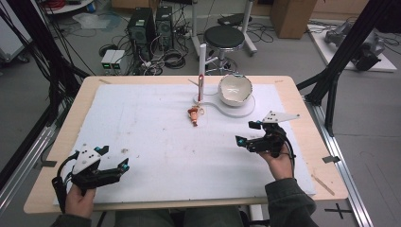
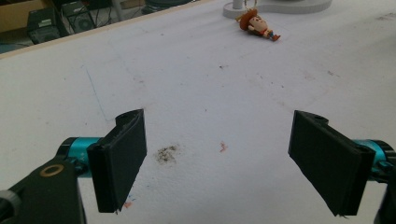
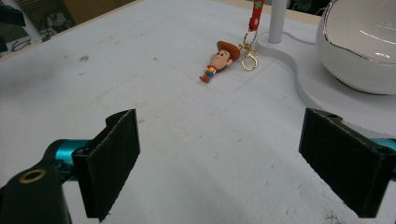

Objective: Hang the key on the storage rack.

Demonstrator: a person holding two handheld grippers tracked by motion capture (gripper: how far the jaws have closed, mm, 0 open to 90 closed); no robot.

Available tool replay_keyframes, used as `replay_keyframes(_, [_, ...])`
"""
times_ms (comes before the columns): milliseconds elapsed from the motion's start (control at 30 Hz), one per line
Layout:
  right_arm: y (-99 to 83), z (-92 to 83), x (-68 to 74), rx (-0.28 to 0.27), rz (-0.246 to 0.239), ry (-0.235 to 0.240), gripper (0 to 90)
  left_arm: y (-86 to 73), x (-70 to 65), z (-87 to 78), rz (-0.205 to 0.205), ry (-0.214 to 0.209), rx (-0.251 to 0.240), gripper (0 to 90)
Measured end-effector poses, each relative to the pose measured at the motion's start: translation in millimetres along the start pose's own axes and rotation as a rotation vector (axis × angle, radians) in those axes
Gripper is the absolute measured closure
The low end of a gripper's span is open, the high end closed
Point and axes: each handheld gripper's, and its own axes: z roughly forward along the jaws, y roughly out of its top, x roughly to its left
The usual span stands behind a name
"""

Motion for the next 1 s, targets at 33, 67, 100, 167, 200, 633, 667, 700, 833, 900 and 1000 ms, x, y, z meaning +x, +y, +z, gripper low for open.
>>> replay_keyframes(33, [-0.9, -1.2, 1.3, 0.002, 0.007, 0.000, 11.5, -0.1, 0.0, 0.0, 0.000, 0.000, 0.001, 19.8])
replay_keyframes(67, [-1.5, -1.6, 1.3, -0.001, 0.004, 0.002, 11.5, -0.2, 0.1, 0.1, 0.001, -0.001, 0.002, 19.8])
replay_keyframes(100, [-2.7, -2.5, 1.5, -0.005, 0.000, 0.000, 11.5, -0.3, 0.2, 0.0, 0.002, -0.001, 0.002, 19.8])
replay_keyframes(167, [-4.9, -4.2, 2.7, -0.006, 0.009, 0.002, 11.5, -0.4, 0.6, 0.1, 0.002, 0.000, 0.003, 19.8])
replay_keyframes(200, [-6.0, -4.5, 2.4, -0.013, 0.004, 0.000, 11.5, -0.6, 0.5, 0.2, -0.003, 0.001, 0.003, 19.8])
replay_keyframes(633, [-19.4, -11.8, 8.6, -0.007, 0.004, -0.006, 11.5, -1.7, 1.3, 0.7, 0.001, -0.012, 0.012, 19.8])
replay_keyframes(667, [-20.6, -12.6, 8.6, -0.005, 0.001, -0.008, 11.5, -1.8, 1.0, 0.8, -0.001, -0.013, 0.011, 19.8])
replay_keyframes(700, [-21.9, -13.1, 8.3, -0.006, -0.005, -0.011, 11.5, -1.8, 0.8, 0.8, -0.001, -0.014, 0.012, 19.8])
replay_keyframes(833, [-28.4, -16.3, 9.5, -0.003, 0.003, -0.015, 11.4, -2.1, 0.4, 1.1, -0.004, -0.017, 0.014, 19.8])
replay_keyframes(900, [-31.2, -17.6, 9.1, -0.004, 0.008, -0.009, 11.5, -2.0, 0.3, 1.5, -0.003, -0.018, 0.016, 19.8])
replay_keyframes(1000, [-33.4, -19.5, 9.6, -0.010, 0.004, -0.012, 11.4, -1.7, 0.4, 1.7, 0.002, -0.023, 0.017, 19.8])
